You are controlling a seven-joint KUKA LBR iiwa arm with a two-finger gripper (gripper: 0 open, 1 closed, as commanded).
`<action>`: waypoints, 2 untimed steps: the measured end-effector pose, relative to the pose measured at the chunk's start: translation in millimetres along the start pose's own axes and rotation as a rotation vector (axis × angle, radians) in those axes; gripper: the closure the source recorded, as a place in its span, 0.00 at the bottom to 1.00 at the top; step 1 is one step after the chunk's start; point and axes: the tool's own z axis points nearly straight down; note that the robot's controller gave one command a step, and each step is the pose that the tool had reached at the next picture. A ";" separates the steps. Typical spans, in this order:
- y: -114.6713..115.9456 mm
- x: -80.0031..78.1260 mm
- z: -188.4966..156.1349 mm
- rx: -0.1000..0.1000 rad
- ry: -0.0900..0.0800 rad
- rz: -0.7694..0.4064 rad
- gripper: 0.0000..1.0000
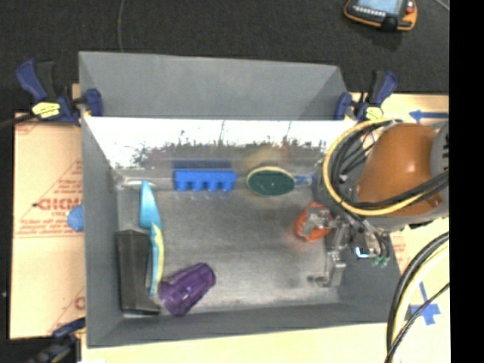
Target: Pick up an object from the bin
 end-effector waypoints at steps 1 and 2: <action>-44.3 -69.5 71.9 0.001 -0.008 -0.285 0.00; -31.6 -93.4 10.5 0.001 -0.011 -0.047 0.00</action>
Offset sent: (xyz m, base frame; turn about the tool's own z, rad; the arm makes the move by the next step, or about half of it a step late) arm 0.0914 -0.0312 -0.0125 -0.0462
